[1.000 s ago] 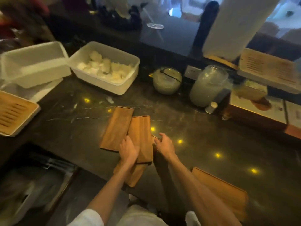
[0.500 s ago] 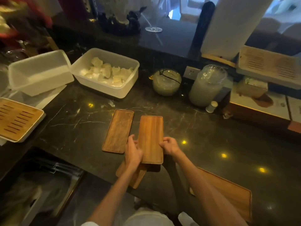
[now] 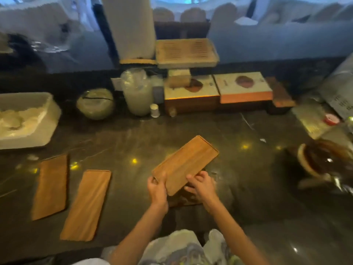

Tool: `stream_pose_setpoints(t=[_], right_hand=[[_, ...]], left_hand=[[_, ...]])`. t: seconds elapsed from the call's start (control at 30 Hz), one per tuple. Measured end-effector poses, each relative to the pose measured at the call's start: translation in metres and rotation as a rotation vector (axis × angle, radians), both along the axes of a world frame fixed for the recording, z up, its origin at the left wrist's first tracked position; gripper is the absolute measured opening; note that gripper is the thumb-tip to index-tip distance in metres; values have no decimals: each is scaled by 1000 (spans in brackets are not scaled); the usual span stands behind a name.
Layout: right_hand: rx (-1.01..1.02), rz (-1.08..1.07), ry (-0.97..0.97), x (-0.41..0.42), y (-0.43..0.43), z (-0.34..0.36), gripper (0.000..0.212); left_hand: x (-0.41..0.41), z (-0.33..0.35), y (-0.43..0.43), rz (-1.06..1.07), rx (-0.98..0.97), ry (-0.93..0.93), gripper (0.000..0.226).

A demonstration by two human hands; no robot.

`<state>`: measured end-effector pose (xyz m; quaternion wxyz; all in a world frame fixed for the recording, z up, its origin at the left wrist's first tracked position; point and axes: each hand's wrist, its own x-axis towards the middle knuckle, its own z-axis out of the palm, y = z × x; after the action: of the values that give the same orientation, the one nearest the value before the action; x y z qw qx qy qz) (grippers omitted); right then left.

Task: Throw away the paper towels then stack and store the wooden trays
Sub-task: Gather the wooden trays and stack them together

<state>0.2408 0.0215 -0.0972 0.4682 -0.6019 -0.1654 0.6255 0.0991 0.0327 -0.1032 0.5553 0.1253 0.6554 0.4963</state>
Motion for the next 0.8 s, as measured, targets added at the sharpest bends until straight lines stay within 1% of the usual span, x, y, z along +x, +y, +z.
stream_pose_setpoints(t=[0.1,0.13,0.17,0.23,0.27,0.33,0.4,0.43,0.5,0.57,0.63,0.8], right_hand=[[14,-118,39,38,-18,-9,39],[7,-138,-13,50,-21,-11,42],[-14,-119,-117,59,-22,-14,43],[-60,56,-373,66,-20,-21,42],[-74,151,-471,63,-20,-23,41],[-73,234,-598,54,-21,-28,41],[-63,229,-720,48,-23,-31,39],[-64,239,-805,48,-23,-32,36],[-66,311,-999,45,-24,-34,28],[-51,369,-1124,45,-27,-37,22],[-57,378,-1169,47,-29,-39,18],[-139,289,-1124,53,-26,-47,18]], left_hand=[[-19,-4,2,-114,25,176,41],[-30,-4,4,-165,27,238,40],[-41,-4,5,-222,25,280,40],[-56,-2,2,-341,10,322,37],[-60,-1,0,-394,8,350,33],[-64,-5,-4,-491,-10,503,28],[-64,-13,-6,-593,-91,712,30],[-61,-16,-7,-644,-144,771,31],[-56,-20,-10,-712,-209,800,31],[-50,-22,-11,-718,-236,808,33],[-43,-23,-8,-716,-250,821,31],[-38,-26,-2,-733,-279,864,25]])
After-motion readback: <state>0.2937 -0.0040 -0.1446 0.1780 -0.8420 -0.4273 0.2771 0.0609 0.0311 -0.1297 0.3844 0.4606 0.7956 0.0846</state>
